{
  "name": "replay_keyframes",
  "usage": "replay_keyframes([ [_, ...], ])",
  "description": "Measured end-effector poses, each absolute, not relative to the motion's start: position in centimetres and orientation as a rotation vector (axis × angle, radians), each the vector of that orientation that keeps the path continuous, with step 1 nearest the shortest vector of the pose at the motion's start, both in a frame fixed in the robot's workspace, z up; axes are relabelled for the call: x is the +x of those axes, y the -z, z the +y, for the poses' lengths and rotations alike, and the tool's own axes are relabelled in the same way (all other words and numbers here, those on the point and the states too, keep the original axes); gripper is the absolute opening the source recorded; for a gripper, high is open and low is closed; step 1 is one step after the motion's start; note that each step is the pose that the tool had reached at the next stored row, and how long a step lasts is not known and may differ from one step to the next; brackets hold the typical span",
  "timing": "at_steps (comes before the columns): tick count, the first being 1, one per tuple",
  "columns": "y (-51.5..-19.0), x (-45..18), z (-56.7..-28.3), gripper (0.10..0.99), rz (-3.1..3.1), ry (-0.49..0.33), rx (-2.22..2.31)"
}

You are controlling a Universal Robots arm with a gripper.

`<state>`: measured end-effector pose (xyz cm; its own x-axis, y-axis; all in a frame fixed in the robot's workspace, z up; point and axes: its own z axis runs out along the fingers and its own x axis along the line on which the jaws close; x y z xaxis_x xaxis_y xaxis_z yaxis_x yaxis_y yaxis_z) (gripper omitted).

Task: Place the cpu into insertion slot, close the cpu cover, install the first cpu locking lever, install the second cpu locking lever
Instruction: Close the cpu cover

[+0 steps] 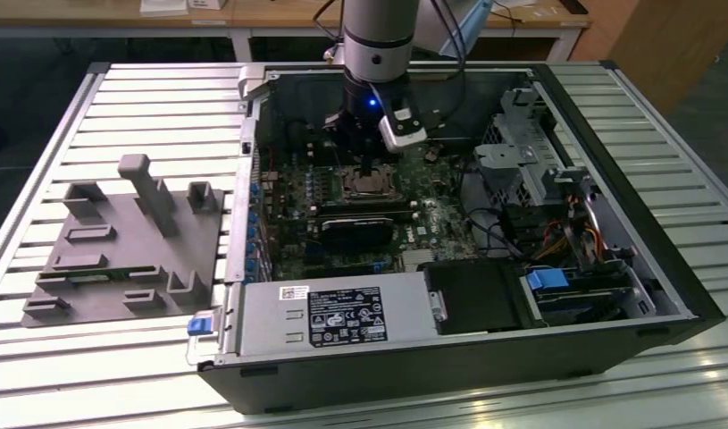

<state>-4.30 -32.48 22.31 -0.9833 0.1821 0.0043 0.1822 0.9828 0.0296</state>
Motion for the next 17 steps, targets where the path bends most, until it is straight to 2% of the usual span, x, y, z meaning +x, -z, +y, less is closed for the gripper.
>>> replay_keyframes([
  [8, -22.23, -4.31, -32.49, 0.102, -3.137, 0.047, -0.079],
  [17, -22.14, -4.34, -32.80, 0.102, -3.135, 0.070, -0.116],
])
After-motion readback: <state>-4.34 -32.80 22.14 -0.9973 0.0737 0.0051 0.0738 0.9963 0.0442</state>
